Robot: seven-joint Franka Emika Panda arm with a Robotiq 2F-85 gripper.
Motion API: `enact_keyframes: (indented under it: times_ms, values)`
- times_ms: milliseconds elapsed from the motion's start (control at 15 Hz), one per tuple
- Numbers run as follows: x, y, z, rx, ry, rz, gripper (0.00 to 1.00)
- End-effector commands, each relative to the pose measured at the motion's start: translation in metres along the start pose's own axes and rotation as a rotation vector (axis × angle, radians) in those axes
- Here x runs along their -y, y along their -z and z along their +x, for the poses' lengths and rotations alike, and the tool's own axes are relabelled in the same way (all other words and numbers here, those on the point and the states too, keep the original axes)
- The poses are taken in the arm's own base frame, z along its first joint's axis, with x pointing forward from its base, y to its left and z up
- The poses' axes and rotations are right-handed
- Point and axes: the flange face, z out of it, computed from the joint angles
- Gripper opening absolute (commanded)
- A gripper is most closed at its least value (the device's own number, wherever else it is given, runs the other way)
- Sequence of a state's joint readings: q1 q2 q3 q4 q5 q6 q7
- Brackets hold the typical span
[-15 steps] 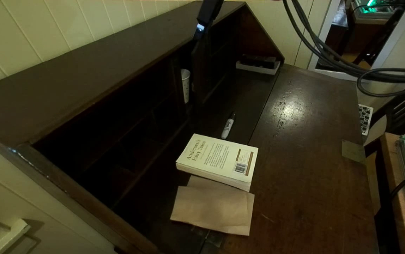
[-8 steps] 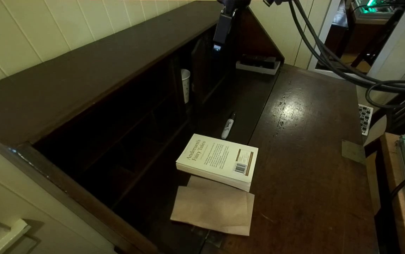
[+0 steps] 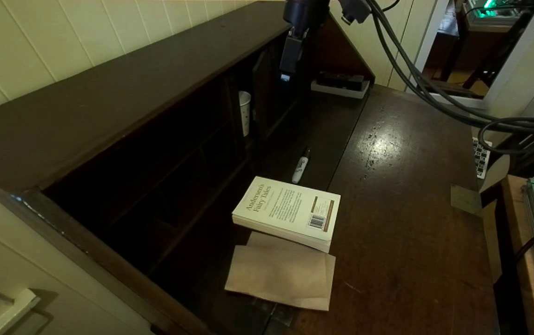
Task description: Remove the marker from the paper cup, put it on the table and close the door of time middle compartment
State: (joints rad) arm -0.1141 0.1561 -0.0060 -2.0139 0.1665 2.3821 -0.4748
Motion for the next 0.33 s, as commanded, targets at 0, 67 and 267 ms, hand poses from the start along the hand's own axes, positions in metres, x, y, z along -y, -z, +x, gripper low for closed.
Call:
enact_keyframes:
  times_ms: [0,67,267]
  values:
    - [0.001,0.016,-0.007,0.015,-0.039,-0.043,1.00]
    - [0.000,0.020,-0.008,0.012,-0.059,-0.058,1.00]
    - [-0.004,0.014,0.000,-0.003,-0.047,-0.041,1.00]
